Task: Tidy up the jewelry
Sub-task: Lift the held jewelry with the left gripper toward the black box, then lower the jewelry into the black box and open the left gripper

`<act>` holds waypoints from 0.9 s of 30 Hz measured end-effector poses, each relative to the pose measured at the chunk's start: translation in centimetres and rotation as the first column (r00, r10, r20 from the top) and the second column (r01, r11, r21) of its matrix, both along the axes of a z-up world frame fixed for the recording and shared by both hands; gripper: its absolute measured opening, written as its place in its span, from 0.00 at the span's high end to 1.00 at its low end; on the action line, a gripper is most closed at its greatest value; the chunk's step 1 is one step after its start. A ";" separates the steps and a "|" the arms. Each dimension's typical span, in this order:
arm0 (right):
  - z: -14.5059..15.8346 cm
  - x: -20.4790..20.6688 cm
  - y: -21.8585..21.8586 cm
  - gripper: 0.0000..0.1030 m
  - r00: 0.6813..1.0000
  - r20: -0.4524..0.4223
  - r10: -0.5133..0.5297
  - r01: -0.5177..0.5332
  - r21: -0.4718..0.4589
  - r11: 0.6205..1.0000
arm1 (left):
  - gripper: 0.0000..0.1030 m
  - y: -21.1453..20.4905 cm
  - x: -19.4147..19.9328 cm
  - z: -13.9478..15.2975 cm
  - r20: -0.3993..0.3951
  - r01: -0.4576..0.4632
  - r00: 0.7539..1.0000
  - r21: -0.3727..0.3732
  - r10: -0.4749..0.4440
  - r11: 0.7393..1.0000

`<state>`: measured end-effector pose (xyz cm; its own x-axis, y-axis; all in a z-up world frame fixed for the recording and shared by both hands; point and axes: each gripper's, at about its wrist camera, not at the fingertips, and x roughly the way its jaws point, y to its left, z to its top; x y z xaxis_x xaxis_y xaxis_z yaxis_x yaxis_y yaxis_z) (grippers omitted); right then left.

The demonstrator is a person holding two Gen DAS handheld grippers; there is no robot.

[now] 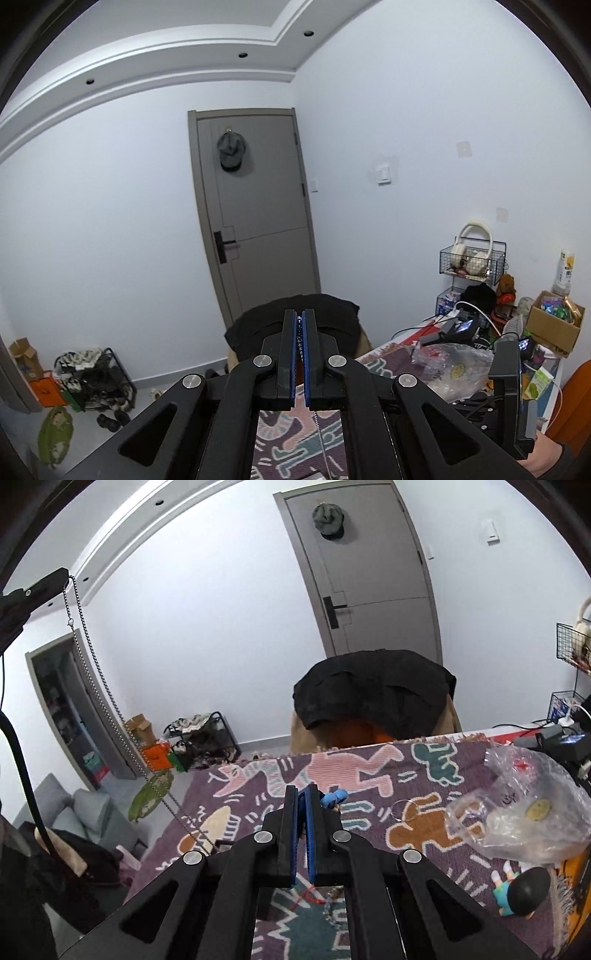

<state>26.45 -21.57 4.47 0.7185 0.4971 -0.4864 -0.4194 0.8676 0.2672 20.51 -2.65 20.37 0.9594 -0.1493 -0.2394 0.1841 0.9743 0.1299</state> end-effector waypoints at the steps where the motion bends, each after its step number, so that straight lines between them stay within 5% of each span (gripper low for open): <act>1: 0.0 0.0 0.3 0.95 1.000 0.000 0.005 -0.005 0.000 1.000 | 0.98 0.2 0.0 0.0 -0.001 -0.005 1.000 0.000 0.005 1.000; 27: -4.9 1.4 7.6 0.95 0.991 -0.098 0.092 -0.098 -0.059 0.993 | 0.98 6.4 4.4 -14.5 -0.300 -0.034 0.954 -0.176 -0.021 0.984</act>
<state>27.84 -14.01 -0.42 0.6183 0.5268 -0.5832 -0.4763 0.8415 0.2551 24.86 3.80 5.83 0.8484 -0.2098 -0.4861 0.1815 0.9778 -0.1052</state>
